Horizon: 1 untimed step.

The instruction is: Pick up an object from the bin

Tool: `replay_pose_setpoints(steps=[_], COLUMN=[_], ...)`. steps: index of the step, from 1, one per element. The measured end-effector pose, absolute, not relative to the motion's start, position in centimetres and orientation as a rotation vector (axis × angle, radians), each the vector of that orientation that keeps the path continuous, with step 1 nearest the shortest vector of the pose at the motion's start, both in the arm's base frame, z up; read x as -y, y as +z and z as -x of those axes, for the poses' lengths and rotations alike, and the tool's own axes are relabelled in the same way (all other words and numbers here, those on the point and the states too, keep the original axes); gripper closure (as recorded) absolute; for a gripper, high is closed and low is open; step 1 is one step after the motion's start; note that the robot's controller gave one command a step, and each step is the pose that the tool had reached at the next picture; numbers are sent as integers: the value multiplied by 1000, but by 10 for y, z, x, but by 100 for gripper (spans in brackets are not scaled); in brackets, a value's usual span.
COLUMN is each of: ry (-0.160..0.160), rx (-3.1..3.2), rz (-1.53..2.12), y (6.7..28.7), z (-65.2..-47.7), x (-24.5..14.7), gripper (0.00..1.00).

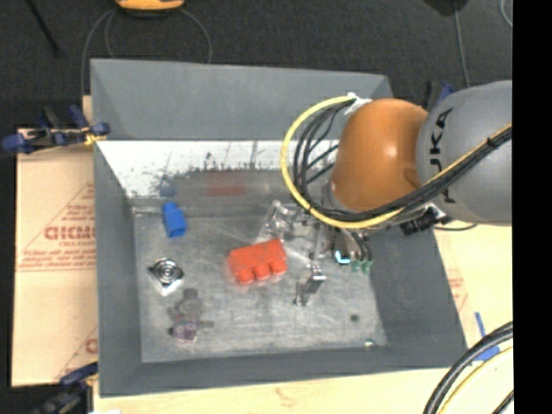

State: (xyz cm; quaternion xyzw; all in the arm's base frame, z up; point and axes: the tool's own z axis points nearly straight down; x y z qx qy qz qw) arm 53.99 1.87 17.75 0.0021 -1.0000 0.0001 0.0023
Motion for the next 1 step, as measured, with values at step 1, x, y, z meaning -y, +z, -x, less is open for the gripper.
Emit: replay_pose_setpoints(steps=[1], ry=[3], rx=[3150], rz=[-174], y=[71], z=[-580], x=[-54], gripper=[0])
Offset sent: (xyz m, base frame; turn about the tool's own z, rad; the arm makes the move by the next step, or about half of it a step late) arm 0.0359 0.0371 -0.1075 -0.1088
